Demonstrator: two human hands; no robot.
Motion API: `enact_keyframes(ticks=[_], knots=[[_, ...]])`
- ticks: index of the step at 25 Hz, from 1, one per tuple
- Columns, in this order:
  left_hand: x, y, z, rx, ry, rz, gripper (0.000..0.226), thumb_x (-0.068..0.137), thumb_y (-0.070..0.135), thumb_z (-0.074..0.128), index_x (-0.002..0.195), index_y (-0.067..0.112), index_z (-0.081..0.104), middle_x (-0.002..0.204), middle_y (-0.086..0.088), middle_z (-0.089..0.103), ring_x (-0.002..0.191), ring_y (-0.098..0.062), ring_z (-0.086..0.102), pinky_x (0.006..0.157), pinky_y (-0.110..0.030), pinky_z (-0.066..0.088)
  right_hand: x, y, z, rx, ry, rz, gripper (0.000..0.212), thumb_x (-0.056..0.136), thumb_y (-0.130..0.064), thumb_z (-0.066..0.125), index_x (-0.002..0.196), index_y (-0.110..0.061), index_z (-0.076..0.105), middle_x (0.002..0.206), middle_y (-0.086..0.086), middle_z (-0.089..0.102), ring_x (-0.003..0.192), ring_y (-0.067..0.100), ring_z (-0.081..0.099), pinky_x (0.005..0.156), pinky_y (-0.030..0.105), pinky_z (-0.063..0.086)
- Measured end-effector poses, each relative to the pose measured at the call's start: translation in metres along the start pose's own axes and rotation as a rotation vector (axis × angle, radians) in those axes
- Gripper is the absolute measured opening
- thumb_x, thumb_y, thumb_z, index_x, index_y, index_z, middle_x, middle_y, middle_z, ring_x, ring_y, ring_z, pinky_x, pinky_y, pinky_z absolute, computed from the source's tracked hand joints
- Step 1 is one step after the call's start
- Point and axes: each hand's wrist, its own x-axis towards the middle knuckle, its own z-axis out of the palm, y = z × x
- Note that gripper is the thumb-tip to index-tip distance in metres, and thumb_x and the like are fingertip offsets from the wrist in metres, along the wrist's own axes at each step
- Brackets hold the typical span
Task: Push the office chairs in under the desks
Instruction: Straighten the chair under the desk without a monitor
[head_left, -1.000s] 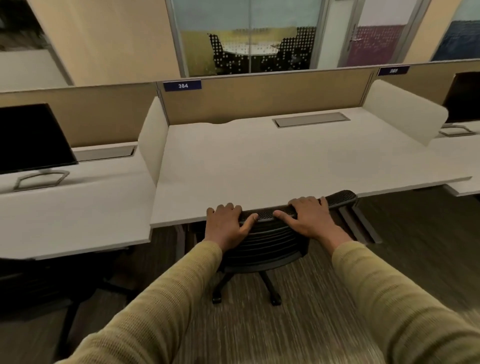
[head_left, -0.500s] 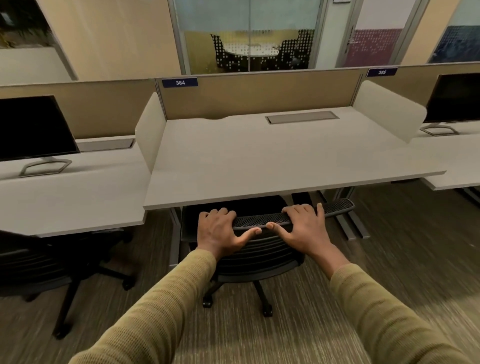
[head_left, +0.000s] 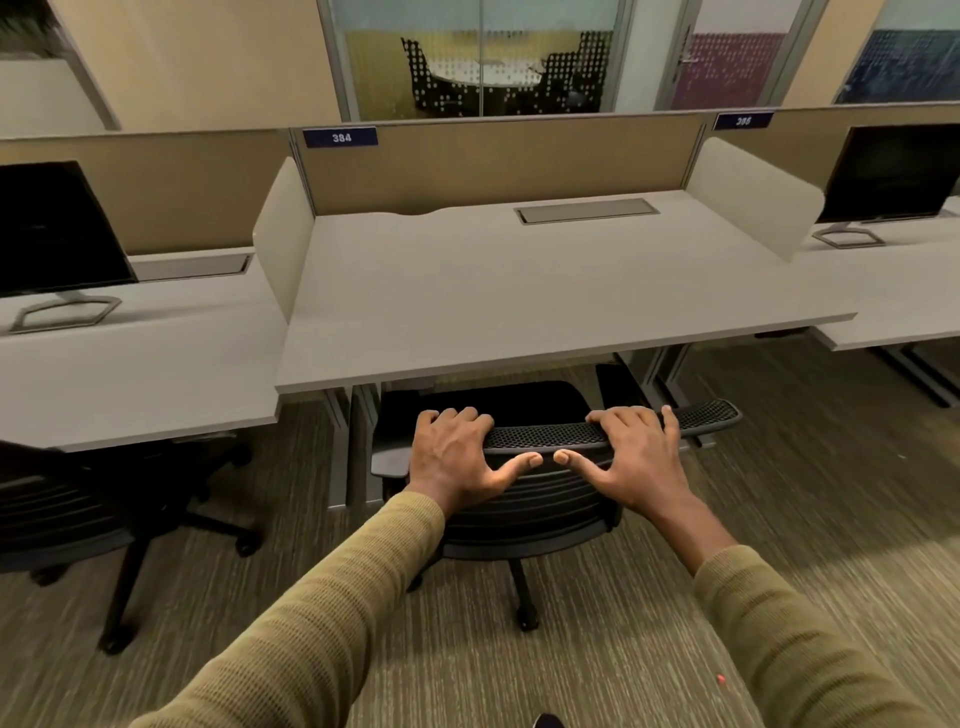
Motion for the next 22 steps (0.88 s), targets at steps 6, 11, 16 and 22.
enact_keyframes(ticks=[6,11,16,22], knots=[[0.034,0.025,0.006,-0.016,0.011,0.015,0.089,0.079,0.097,0.016,0.093,0.024,0.066,0.084,0.004,0.062,0.076,-0.019,0.056,0.082,-0.043,0.043,0.022,0.035,-0.005,0.027,0.034,0.014,0.094,0.073,-0.098,0.024,0.124,-0.028,0.061,0.125,-0.004,0.062,0.128,0.022,0.047,0.120,0.060,0.012],[0.078,0.045,0.020,-0.034,0.010,0.001,0.089,0.079,0.096,0.014,0.089,0.024,0.063,0.079,0.006,0.054,0.072,-0.018,0.051,0.075,-0.040,0.042,0.060,0.077,0.000,0.037,0.062,-0.012,0.091,0.073,-0.097,0.028,0.121,-0.028,0.064,0.121,-0.004,0.064,0.124,0.022,0.050,0.118,0.058,0.017],[0.127,0.066,0.038,-0.031,-0.035,-0.049,0.086,0.079,0.095,0.016,0.096,0.025,0.063,0.088,0.005,0.060,0.081,-0.019,0.055,0.080,-0.039,0.042,0.112,0.120,0.008,0.029,0.049,-0.047,0.092,0.072,-0.099,0.028,0.118,-0.029,0.065,0.119,-0.005,0.065,0.120,0.022,0.054,0.115,0.058,0.023],[0.188,0.087,0.054,-0.040,-0.068,-0.080,0.085,0.081,0.092,0.017,0.103,0.023,0.063,0.099,0.001,0.065,0.093,-0.022,0.059,0.084,-0.039,0.040,0.171,0.165,0.011,0.004,0.042,-0.063,0.097,0.070,-0.100,0.024,0.114,-0.027,0.068,0.112,0.000,0.068,0.115,0.026,0.057,0.109,0.055,0.028]])
